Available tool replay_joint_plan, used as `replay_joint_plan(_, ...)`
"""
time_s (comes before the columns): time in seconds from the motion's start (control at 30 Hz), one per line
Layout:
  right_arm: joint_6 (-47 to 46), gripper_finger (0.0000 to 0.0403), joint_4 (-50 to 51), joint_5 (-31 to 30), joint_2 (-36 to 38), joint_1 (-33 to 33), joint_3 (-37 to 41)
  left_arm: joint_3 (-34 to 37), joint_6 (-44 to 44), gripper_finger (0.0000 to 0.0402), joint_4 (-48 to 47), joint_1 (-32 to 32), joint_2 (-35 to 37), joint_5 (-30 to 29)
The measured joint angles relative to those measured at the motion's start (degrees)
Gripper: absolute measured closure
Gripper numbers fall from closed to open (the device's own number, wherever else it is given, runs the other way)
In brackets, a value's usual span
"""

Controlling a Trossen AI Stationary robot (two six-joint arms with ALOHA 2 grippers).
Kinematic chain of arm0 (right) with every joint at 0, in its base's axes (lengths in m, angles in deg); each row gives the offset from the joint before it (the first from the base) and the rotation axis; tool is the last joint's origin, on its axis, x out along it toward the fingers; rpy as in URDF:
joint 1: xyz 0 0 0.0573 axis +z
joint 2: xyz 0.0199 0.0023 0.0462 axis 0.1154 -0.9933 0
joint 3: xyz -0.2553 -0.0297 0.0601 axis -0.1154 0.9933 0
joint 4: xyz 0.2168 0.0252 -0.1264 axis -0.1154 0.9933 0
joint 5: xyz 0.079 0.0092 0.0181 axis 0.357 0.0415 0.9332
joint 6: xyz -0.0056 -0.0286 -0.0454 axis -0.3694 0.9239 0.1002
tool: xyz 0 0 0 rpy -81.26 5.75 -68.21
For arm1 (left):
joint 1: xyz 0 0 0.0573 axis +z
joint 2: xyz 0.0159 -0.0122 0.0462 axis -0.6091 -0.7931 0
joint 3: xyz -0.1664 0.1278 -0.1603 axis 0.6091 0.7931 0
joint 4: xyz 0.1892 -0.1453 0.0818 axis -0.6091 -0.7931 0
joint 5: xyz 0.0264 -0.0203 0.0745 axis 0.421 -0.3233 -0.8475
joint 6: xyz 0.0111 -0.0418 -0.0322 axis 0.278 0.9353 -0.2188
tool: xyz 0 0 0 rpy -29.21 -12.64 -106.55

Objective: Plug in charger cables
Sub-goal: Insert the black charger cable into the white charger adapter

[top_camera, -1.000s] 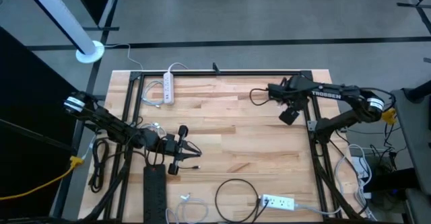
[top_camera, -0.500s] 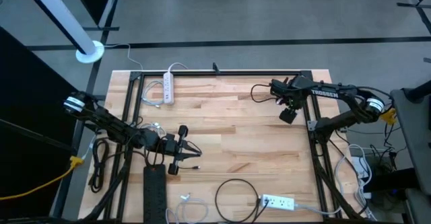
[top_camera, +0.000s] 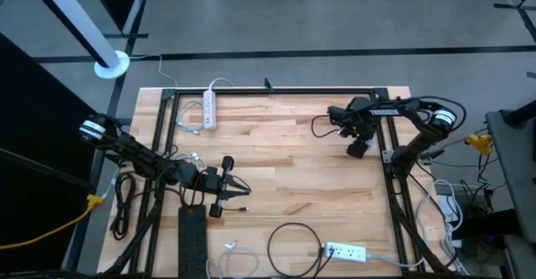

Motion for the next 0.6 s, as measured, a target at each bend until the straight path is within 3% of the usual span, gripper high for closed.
replay_joint_plan(0.4, -5.3, 0.021, -0.2, 1.3, -0.3, 0.0, 0.4, 0.0, 0.2, 0.0383, -0.9, 0.0, 0.0, 0.0)
replay_joint_plan(0.6, -8.8, 0.0273, -2.5, 1.5, -0.4, -0.1, 0.7, 0.0, 0.2, 0.0383, -0.9, 0.0, 0.0, 0.0)
